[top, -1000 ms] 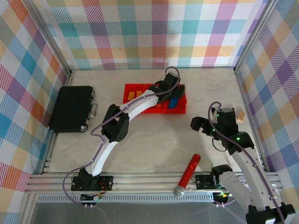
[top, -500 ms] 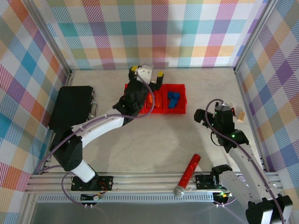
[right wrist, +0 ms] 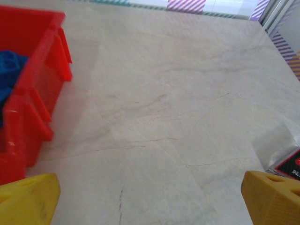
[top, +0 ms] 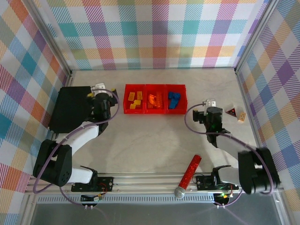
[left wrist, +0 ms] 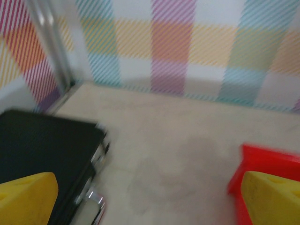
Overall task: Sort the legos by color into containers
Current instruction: Reset both arms
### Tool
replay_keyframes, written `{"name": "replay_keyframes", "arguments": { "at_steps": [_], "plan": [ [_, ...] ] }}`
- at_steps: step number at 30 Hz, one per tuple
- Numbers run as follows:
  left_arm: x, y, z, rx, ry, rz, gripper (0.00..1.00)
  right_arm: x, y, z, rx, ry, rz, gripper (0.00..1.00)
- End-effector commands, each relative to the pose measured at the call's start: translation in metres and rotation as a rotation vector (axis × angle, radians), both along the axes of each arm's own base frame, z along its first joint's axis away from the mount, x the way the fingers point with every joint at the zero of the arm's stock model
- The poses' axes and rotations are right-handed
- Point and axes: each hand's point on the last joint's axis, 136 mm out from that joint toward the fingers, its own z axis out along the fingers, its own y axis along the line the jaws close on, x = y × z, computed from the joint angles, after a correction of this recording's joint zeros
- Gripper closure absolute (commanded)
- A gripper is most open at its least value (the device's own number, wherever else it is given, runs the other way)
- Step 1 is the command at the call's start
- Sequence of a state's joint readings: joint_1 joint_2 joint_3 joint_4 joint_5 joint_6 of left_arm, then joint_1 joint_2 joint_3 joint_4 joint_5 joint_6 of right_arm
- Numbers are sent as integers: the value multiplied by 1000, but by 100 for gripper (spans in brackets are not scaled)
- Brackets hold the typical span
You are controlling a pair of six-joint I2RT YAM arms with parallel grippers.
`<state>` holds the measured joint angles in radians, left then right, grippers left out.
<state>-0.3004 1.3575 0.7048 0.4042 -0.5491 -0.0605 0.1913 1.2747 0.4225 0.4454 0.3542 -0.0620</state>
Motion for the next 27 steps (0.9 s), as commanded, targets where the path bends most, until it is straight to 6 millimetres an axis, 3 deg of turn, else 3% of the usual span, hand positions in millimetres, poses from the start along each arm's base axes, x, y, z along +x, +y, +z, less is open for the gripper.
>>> {"name": "replay_keyframes", "arguments": {
  "at_steps": [1, 4, 8, 14, 20, 23, 25, 27],
  "plan": [
    [-25, 16, -52, -53, 150, 44, 0, 19, 2, 9, -31, -116, 38, 1],
    [-35, 26, -48, -35, 117, 40, 0, 27, 14, 4, -19, -78, 99, 1],
    [-43, 43, -61, 4, 159, 76, 0, 32, 24, -2, 21, -77, 141, 1],
    [-59, 56, -80, 24, 95, 110, 1, 26, -2, -8, 154, -145, 70, 1],
    [-40, 54, -78, 48, 27, 59, 1, 34, -9, -17, 199, -99, 59, 1],
    [-27, 48, -93, 22, 1, 9, 1, 35, -10, -16, 199, -108, 56, 1],
    [-21, 25, -116, 18, 93, -136, 1, 34, -11, -16, 200, -105, 54, 1],
    [-20, 30, -112, -4, 69, -120, 0, 34, -11, -16, 198, -107, 54, 1]
  ]
}}
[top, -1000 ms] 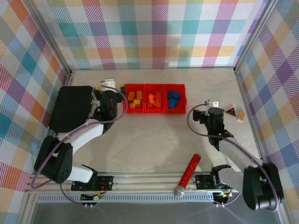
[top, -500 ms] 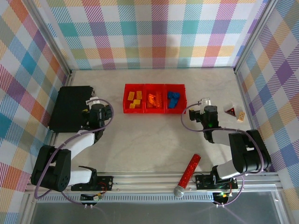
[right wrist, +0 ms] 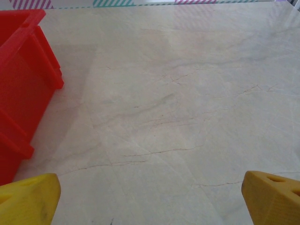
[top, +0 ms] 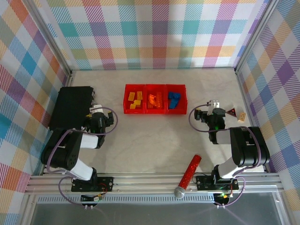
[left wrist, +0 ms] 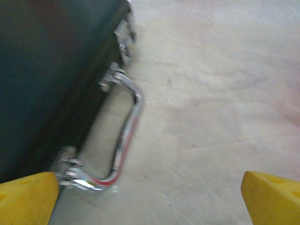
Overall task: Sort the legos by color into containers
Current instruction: Reset both arms
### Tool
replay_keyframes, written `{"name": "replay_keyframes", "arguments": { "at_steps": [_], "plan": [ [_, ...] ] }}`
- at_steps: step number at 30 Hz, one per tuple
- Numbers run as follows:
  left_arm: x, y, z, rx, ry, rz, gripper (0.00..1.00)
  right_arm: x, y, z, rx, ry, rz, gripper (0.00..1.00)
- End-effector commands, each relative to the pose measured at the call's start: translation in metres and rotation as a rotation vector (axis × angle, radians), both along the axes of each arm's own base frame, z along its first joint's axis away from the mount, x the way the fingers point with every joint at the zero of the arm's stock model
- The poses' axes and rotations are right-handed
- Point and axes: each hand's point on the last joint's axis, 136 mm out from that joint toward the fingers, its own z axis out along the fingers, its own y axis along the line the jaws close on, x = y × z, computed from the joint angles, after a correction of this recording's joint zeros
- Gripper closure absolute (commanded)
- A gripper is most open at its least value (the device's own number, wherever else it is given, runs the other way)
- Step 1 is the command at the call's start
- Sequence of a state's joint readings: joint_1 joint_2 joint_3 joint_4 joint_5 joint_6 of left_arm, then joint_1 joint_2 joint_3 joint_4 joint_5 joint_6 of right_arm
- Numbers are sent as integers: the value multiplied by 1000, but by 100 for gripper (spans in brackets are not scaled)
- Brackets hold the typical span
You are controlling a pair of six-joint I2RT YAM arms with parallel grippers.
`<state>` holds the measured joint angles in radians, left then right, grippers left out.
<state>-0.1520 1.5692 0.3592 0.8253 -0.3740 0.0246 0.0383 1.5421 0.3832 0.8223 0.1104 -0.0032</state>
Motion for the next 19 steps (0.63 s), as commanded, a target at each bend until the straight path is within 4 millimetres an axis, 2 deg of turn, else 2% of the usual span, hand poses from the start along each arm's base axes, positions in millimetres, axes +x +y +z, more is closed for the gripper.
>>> {"name": "replay_keyframes", "arguments": {
  "at_steps": [1, 2, 19],
  "plan": [
    [17, -5, 22, -68, -87, -57, 1, 8, 3, 16, 32, -51, 13, 1],
    [20, 2, 24, -60, -108, -15, 0, 8, 3, 15, 34, -48, 14, 1],
    [18, 3, 22, -63, -98, -11, 0, 9, 3, 15, 46, -43, 26, 1]
  ]
}}
